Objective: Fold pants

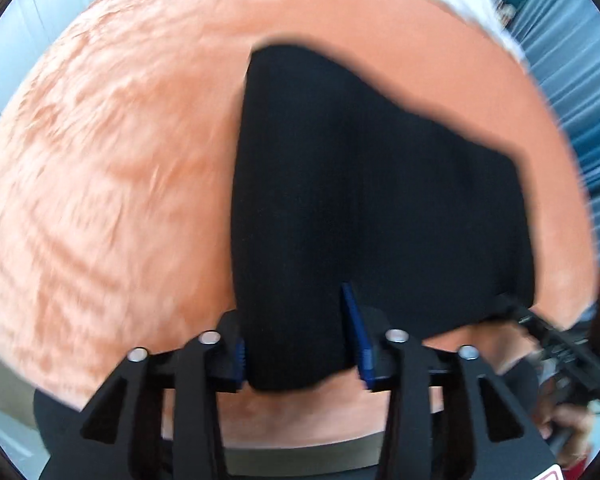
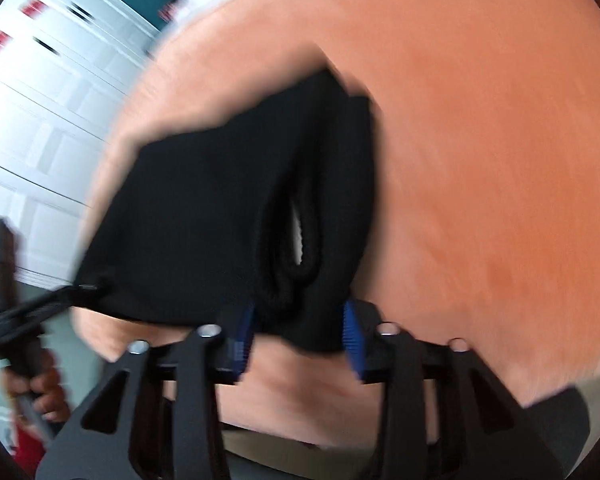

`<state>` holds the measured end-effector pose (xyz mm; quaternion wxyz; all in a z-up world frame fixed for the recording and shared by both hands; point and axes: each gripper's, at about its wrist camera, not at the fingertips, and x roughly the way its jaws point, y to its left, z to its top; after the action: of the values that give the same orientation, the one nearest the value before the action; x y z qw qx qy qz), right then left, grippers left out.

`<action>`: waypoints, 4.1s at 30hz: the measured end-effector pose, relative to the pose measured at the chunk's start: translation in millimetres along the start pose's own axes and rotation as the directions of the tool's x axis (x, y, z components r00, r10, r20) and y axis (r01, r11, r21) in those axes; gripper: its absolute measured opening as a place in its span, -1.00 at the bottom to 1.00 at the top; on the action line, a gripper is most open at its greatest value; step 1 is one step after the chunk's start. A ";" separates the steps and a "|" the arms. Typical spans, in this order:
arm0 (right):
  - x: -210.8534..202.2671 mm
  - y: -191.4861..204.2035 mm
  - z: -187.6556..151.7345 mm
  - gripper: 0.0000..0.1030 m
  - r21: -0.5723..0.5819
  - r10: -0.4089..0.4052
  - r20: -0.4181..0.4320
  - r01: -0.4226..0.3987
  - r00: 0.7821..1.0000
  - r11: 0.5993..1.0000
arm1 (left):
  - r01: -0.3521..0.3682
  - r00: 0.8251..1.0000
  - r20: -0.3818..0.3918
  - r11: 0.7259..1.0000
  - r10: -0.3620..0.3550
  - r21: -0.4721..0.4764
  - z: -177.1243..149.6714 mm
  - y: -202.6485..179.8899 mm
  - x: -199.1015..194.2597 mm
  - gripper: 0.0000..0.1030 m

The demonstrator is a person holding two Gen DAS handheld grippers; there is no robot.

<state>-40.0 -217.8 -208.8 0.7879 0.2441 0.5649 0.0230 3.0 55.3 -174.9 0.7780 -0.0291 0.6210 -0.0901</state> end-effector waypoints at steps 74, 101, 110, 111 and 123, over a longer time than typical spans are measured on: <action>-29.9 30.8 30.6 -0.79 -0.118 -0.079 0.165 0.099 0.983 0.988 | -0.382 0.911 0.186 0.923 0.368 0.043 -18.9 -17.9 -53.2 0.68; -71.8 -0.3 13.9 -0.29 -0.081 -0.066 0.238 0.088 0.969 0.993 | -0.305 0.948 0.138 0.943 0.287 0.133 -1.6 -61.2 -14.6 0.68; 9.1 19.0 66.5 -0.51 -0.161 -0.154 0.101 0.169 0.983 0.972 | -0.302 0.952 0.088 0.945 0.293 0.122 -0.1 -50.6 2.8 0.70; 2.5 20.4 68.9 -0.49 -0.130 -0.140 0.113 0.154 0.984 0.980 | -0.313 0.948 0.099 0.942 0.303 0.123 -0.5 -50.7 0.6 0.70; -24.4 60.7 55.3 -0.48 -0.218 -0.101 0.195 0.143 0.976 0.965 | -0.326 0.943 0.125 0.935 0.310 0.141 -8.5 -52.5 -6.9 0.69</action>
<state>15.6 -191.8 -149.0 0.8592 0.1167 0.4979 0.0173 -12.2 5.5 -161.9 0.8124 0.1295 0.5684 -0.0107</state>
